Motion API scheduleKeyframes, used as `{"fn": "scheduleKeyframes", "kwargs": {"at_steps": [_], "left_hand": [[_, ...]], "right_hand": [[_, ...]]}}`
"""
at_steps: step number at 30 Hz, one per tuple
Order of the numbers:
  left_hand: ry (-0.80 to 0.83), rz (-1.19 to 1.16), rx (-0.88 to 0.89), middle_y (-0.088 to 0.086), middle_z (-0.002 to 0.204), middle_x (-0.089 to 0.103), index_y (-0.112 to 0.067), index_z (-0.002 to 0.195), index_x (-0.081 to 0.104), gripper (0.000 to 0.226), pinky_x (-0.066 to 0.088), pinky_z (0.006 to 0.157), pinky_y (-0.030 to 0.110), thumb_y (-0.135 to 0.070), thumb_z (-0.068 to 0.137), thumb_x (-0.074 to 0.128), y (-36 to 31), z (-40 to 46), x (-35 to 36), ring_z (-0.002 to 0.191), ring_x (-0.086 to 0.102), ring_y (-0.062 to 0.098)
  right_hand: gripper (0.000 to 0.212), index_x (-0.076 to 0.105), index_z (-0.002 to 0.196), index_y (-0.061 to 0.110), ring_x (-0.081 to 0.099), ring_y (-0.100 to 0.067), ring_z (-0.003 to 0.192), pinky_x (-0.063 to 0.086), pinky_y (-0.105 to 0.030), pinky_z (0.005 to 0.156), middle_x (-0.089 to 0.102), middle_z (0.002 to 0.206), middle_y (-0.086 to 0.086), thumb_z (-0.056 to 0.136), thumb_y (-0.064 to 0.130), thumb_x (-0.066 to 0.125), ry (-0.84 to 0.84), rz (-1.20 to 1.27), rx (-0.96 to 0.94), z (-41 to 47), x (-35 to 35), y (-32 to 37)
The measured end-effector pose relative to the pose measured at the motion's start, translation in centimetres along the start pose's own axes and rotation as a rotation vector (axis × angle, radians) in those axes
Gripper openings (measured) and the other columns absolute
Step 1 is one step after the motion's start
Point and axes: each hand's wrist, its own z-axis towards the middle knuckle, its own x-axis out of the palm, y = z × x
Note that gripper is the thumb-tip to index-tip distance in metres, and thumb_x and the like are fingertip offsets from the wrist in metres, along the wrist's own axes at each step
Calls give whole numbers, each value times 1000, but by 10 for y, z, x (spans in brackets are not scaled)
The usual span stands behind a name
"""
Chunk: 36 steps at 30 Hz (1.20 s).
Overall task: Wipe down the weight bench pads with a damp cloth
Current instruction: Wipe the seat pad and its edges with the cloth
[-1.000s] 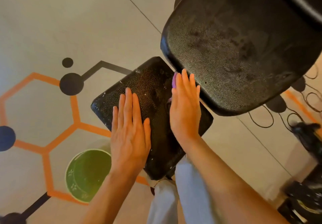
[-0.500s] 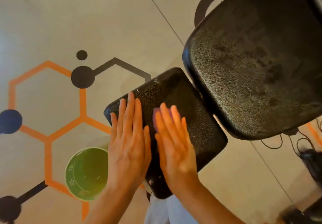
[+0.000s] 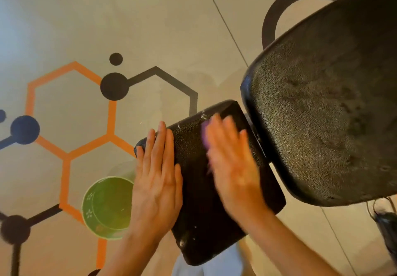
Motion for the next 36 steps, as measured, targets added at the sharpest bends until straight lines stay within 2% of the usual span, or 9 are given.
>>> {"fn": "scheduleKeyframes", "kwargs": {"at_steps": [3,9,15,18,21,26,29,32,36], "left_hand": [[-3,-35,-20,9,164,8,-2,154,18,59,-6,124,36,-19,99,34,-1,0,0,153,1,25],[16,-72,-21,9,164,9,-4,154,18,59,-4,124,36,-21,100,32,-2,1,-4,153,3,24],[-22,-99,-52,8,165,9,-6,155,17,58,-5,124,33,-22,101,30,1,-1,-5,153,-1,21],[-95,-176,-152,8,165,6,-6,155,13,57,-7,123,30,-23,102,26,10,1,-5,153,-1,20],[-99,-202,-152,9,165,6,-5,155,12,56,-4,124,31,-20,103,26,14,1,-3,153,0,21],[-125,-224,-142,11,165,5,-4,155,12,56,-5,124,33,-17,103,27,14,1,1,153,-3,22],[-125,-259,-127,11,165,4,-5,155,10,56,-5,124,33,-21,104,24,18,0,4,153,-3,22],[-104,-270,-105,10,165,2,-6,156,9,57,-6,124,33,-22,103,24,22,-1,5,153,-5,22],[-107,-299,-105,8,165,-2,-8,156,6,58,-8,123,30,-21,102,23,22,-1,6,153,-8,20]], "right_hand": [[50,21,150,12,6,-22,149,14,-47,120,17,159,-6,102,18,28,-105,69,317,35,-5,1],[56,25,150,9,9,-21,149,16,-41,121,19,159,-6,96,6,44,116,0,-217,14,-6,9],[55,25,150,11,5,-23,149,12,-46,120,18,159,-5,96,5,36,-91,57,243,34,-6,10],[54,27,149,11,3,-20,149,9,-40,122,19,159,-5,96,5,35,35,135,-52,14,9,62],[59,26,149,10,10,-20,148,13,-39,121,21,158,-5,93,2,43,101,60,-255,21,-1,26],[51,15,152,16,-1,-16,149,8,-42,122,10,161,-1,103,13,31,-119,111,354,36,-8,7],[56,20,151,13,3,-19,149,10,-41,121,16,160,-3,99,7,41,-33,134,89,11,13,67],[61,21,151,16,3,-14,149,7,-38,122,14,160,2,96,4,45,94,15,-105,12,5,41],[52,17,152,19,-1,-13,148,6,-42,122,11,160,3,103,10,32,-174,82,419,42,-2,19]]}}
